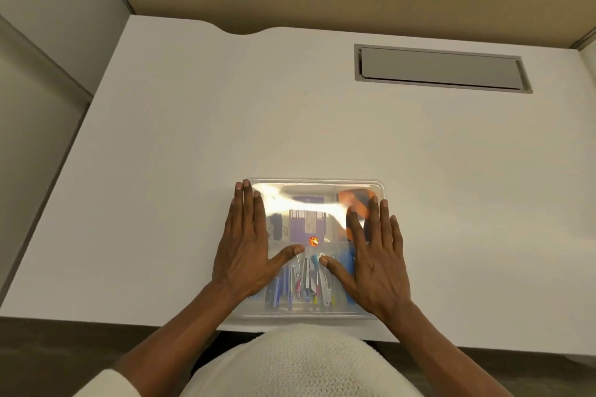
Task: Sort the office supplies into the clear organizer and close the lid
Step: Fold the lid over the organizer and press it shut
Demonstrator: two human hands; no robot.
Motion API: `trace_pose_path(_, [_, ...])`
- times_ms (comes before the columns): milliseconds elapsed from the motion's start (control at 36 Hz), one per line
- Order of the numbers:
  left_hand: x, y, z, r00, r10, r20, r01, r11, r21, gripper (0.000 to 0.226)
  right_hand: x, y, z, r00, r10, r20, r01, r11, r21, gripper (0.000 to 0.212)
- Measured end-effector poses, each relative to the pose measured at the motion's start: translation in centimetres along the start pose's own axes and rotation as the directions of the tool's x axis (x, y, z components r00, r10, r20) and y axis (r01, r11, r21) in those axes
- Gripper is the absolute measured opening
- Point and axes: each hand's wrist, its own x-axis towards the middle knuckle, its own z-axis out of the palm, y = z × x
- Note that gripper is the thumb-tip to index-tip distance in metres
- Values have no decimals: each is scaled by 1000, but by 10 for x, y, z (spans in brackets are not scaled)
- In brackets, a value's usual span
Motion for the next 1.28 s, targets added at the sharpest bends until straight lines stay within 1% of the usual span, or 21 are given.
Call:
trace_pose_path(83, [1, -1, 3, 1000, -14, 1, 14, 999, 47, 132, 1, 0, 0, 1000, -1, -5, 1, 1000, -8, 107])
trace_pose_path(250, [1, -5, 7, 999, -7, -48, 7, 1000, 9, 130, 2, 0, 5, 1000, 12, -16, -12, 1000, 5, 107])
trace_pose_path(389, [0, -5, 9, 999, -18, -44, 18, 1000, -1, 129, 1, 0, 10, 1000, 23, -9, -23, 1000, 10, 108])
trace_pose_path(500, [2, -2, 8, 998, -22, -54, 24, 999, 41, 125, 3, 0, 10, 999, 32, -21, -31, 999, 19, 108])
trace_pose_path(611, [4, 0, 7, 999, -2, -49, 4, 999, 45, 127, 2, -2, 7, 999, 22, -46, -20, 999, 42, 108])
trace_pose_path(722, [13, -3, 4, 999, 39, -34, -37, 998, 51, 129, 0, -5, 8, 996, 63, -61, -59, 996, 65, 109])
trace_pose_path(889, [15, -1, 1, 999, 28, -32, -25, 996, 83, 127, 0, -7, 6, 997, 60, -53, -56, 996, 68, 107])
trace_pose_path(1028, [13, 2, -6, 999, 45, -19, -43, 995, 85, 126, 8, -7, -2, 994, 73, -76, -69, 996, 53, 107])
trace_pose_path(1083, [13, 2, -6, 999, 43, -24, -41, 996, 75, 125, 18, -5, -9, 990, 93, -110, -86, 994, 64, 105])
trace_pose_path(1111, [13, 1, -6, 999, 42, -20, -40, 997, 72, 125, 24, -4, -11, 988, 96, -120, -88, 994, 71, 108])
trace_pose_path(1167, [12, 1, -6, 999, 47, -10, -46, 997, 56, 126, 32, -2, -12, 992, 68, -110, -61, 996, 65, 116])
trace_pose_path(1278, [12, 1, -5, 999, 43, -20, -42, 997, 61, 127, 34, 4, -7, 998, 21, -65, -20, 1000, 15, 115])
